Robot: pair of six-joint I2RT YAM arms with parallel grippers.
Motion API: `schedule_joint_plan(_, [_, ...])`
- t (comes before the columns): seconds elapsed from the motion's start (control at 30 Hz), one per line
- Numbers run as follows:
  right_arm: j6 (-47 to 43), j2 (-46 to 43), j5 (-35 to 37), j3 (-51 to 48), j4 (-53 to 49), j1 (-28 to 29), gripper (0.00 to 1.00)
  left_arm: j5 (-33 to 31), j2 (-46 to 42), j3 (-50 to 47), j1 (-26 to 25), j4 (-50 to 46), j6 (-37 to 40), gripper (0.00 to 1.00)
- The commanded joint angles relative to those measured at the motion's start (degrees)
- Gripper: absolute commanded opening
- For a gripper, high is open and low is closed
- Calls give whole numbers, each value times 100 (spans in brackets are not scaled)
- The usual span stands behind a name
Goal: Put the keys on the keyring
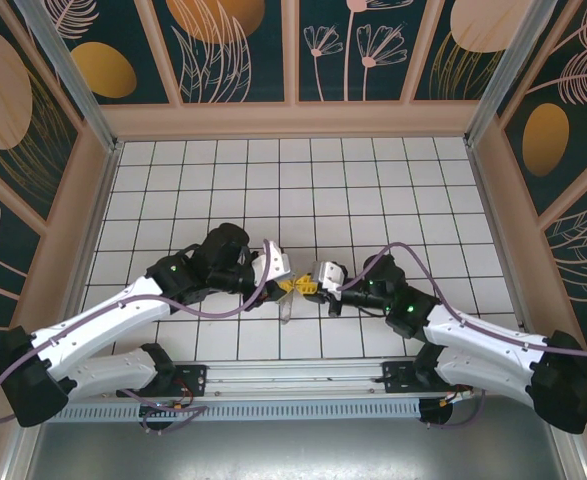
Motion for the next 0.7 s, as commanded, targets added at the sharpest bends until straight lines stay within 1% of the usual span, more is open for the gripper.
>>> schedule_joint_plan(0.0, [360, -221, -536, -101, 595, -133, 0, 245, -278, 223, -29, 494, -283, 20])
schedule_joint_plan(0.07, [511, -257, -647, -155, 713, -201, 0, 298, -343, 252, -25, 627, -401, 31])
schedule_joint_plan(0.1, [610, -270, -691, -190, 794, -233, 0, 316, -364, 267, -25, 687, -458, 34])
schedule_joint_plan(0.17, [826, -309, -801, -228, 954, -329, 0, 317, -433, 250, -28, 858, -596, 37])
schedule_joint_plan(0.23, [1087, -351, -959, -276, 1163, -444, 0, 144, -533, 194, -29, 1013, -729, 39])
schedule_joint_plan(0.33, [1469, -482, -1182, -433, 1610, -606, 0, -200, -741, 9, -28, 1231, -918, 38])
schedule_joint_plan(0.4, [1701, -554, -1364, -501, 1845, -722, 0, -258, -865, -146, -17, 1353, -1041, 31])
schedule_joint_plan(0.47, [1902, -606, -1489, -522, 2019, -810, 0, -181, -935, -269, -23, 1436, -1128, 25])
schedule_joint_plan(0.53, [2116, -637, -1571, -529, 2186, -861, 0, 18, -964, -383, -25, 1537, -1207, 24])
schedule_joint_plan(0.6, [2330, -620, -1626, -510, 2377, -899, 0, 303, -973, -516, -26, 1663, -1235, 27])
schedule_joint_plan(0.67, [2465, -602, -1619, -480, 2429, -908, 0, 439, -962, -623, -24, 1787, -1232, 29])
